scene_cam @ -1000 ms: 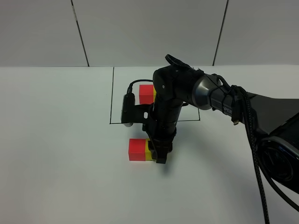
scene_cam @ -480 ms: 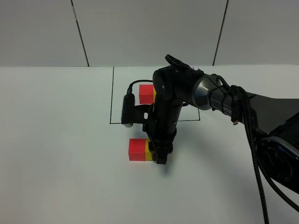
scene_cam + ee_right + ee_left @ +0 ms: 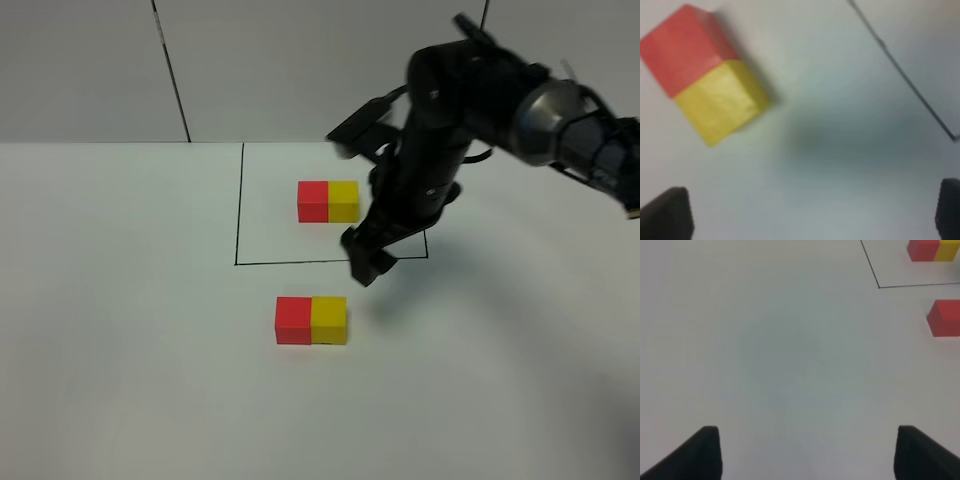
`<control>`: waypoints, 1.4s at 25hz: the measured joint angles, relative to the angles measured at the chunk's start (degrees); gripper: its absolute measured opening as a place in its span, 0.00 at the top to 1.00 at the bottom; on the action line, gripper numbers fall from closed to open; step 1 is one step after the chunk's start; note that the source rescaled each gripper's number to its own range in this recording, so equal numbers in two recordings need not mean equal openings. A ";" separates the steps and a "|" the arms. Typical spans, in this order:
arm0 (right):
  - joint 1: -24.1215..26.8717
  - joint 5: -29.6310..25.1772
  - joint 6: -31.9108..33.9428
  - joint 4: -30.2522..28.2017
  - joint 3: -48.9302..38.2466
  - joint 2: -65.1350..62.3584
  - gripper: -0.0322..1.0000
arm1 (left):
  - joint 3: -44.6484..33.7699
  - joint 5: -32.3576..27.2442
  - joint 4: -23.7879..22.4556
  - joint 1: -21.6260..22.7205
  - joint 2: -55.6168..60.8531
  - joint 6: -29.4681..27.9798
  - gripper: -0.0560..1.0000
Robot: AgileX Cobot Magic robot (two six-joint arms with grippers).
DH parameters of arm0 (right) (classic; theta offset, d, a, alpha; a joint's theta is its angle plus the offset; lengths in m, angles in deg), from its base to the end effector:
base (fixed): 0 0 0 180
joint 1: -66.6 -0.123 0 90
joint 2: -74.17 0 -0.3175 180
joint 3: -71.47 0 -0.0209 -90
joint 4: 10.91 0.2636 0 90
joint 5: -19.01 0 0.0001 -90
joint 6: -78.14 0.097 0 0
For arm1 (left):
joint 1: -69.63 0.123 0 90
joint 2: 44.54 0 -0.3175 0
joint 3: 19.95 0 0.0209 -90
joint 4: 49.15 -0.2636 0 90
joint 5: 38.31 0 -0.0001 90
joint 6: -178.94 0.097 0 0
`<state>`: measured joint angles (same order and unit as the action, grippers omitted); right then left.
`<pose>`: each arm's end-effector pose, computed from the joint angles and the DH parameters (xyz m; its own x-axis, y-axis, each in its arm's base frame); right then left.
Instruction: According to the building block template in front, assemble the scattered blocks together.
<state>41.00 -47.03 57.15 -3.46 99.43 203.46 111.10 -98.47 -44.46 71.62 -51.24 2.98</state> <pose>0.4323 0.2199 0.2435 -0.6971 -0.6733 -0.2465 -0.7017 0.7112 0.0416 -0.0221 -0.0077 0.2839 -0.4328 0.0146 -0.9014 0.0421 0.9991 -0.0040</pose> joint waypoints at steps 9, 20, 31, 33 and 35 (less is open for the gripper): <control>18.93 19.49 10.21 -0.46 -24.01 -17.40 0.00 | 0.00 0.00 0.00 0.00 0.00 0.00 0.36; 31.81 22.79 15.12 -3.11 -49.50 -51.19 0.00 | 0.00 0.00 -0.11 0.00 0.00 -0.06 0.36; 32.75 15.07 17.37 -6.61 -65.34 -84.25 0.00 | 0.00 0.00 -0.11 0.00 0.00 -0.06 0.36; 32.75 12.82 17.37 -6.61 -67.16 -89.10 0.00 | 0.00 0.00 -0.11 0.00 0.00 -0.06 0.36; 32.52 11.40 17.41 -6.47 -68.91 -93.02 0.00 | 0.00 0.00 -0.11 0.00 0.00 -0.06 0.36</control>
<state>73.52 -35.63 74.56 -9.94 30.53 110.44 111.10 -98.47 -44.57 71.62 -51.24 2.92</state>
